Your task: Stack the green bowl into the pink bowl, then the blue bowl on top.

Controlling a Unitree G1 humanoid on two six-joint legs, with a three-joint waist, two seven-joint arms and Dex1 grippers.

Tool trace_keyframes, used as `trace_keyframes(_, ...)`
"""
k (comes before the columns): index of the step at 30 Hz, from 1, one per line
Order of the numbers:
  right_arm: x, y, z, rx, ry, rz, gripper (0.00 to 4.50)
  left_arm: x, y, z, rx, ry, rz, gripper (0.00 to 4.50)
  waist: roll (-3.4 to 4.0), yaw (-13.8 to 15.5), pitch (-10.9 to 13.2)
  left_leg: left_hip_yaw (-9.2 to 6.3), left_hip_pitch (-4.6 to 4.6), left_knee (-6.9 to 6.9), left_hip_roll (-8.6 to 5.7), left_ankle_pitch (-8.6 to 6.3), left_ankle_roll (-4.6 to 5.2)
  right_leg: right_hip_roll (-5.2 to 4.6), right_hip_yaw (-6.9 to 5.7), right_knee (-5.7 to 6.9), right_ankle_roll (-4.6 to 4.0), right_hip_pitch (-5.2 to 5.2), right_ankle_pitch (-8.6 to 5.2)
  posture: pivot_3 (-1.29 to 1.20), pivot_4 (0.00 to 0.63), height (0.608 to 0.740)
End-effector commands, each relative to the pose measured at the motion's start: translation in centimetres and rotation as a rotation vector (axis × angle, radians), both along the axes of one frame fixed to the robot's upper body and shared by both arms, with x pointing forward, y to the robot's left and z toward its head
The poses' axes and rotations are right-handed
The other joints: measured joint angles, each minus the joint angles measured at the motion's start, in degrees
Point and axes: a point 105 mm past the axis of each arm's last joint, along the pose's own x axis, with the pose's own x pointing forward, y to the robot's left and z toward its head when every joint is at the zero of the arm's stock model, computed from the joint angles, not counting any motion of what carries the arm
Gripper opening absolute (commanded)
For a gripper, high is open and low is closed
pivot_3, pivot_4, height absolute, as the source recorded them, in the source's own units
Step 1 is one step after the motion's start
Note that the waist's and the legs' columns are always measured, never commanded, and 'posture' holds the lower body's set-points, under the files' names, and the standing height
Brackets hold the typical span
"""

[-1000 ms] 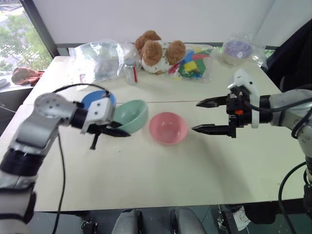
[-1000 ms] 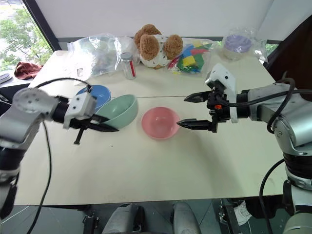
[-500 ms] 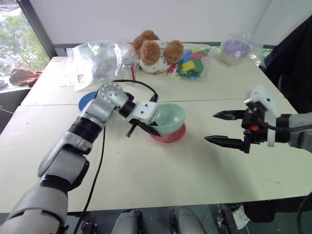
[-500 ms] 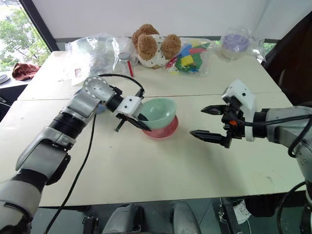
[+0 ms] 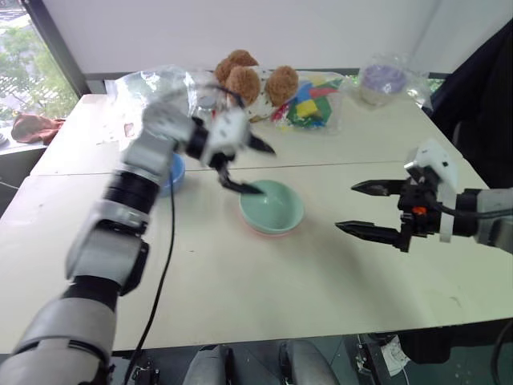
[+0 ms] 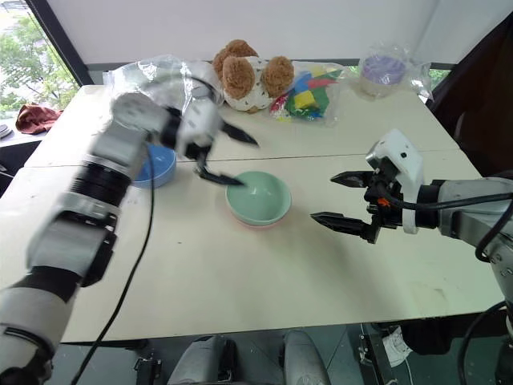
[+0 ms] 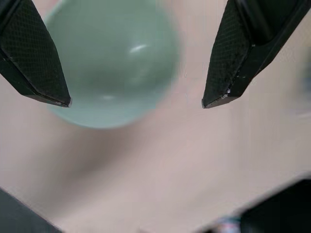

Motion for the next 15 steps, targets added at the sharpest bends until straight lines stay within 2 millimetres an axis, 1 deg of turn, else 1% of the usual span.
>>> trace_keyframes(1,0.4,1.4,0.9,0.022,-0.06,0.057,4.5,0.3,4.2,1.0,-0.076,-0.005,0.174,4.48,0.03,0.06,-0.02,-0.05,0.01,-0.02,0.02,0.0,0.0,0.01,0.02,0.01,0.0,0.0,0.0,0.0,0.15,0.74)
trace_keyframes(4,0.8,2.2,0.6,0.017,-0.058,0.099,4.5,0.4,8.9,-0.9,-0.035,0.016,0.358,4.48,0.04,0.32,-0.02,-0.08,0.03,-0.02,0.05,0.01,-0.01,0.0,0.0,0.06,0.0,-0.01,0.0,0.0,0.15,0.74)
trace_keyframes(6,1.0,2.4,0.4,0.014,-0.057,0.117,4.5,0.3,12.2,-3.1,0.005,0.044,0.484,4.48,0.02,0.43,-0.01,-0.08,-0.02,0.02,0.04,0.02,-0.04,-0.04,-0.03,0.06,0.0,-0.02,0.0,0.0,0.15,0.74)
trace_keyframes(7,1.2,2.5,0.4,0.011,-0.06,0.122,4.5,0.1,13.5,-4.2,0.038,0.051,0.534,4.48,0.01,0.66,0.0,-0.05,-0.02,0.03,0.01,0.02,-0.04,-0.11,-0.02,0.05,0.0,-0.02,0.0,0.0,0.15,0.74)
trace_keyframes(9,1.3,2.6,0.5,0.011,-0.065,0.131,4.5,-0.2,15.5,-5.9,0.093,0.054,0.603,4.48,-0.07,0.95,0.0,-0.05,-0.06,0.08,-0.02,0.02,-0.04,-0.17,-0.07,0.02,0.0,-0.02,0.0,0.0,0.15,0.74)
trace_keyframes(12,1.4,2.7,0.6,0.01,-0.067,0.144,4.5,0.1,17.1,-7.6,0.13,0.041,0.677,4.48,-0.08,1.95,0.0,-0.04,-0.07,0.1,-0.09,0.02,-0.04,-0.27,-0.11,-0.01,0.0,0.03,0.0,0.0,0.15,0.74)
trace_keyframes(14,1.5,2.7,0.6,0.007,-0.068,0.149,4.5,0.8,17.5,-8.5,0.16,0.019,0.705,4.48,-0.08,2.23,0.0,-0.04,-0.07,0.12,-0.13,0.02,-0.03,-0.3,-0.12,-0.01,0.0,0.04,0.0,0.0,0.15,0.74)
trace_keyframes(15,1.6,2.7,0.6,0.006,-0.069,0.151,4.5,1.4,17.3,-9.0,0.166,0.008,0.719,4.48,-0.09,2.21,-0.01,-0.04,-0.07,0.12,-0.13,0.01,-0.03,-0.3,-0.14,-0.01,0.0,0.05,0.0,0.0,0.15,0.74)
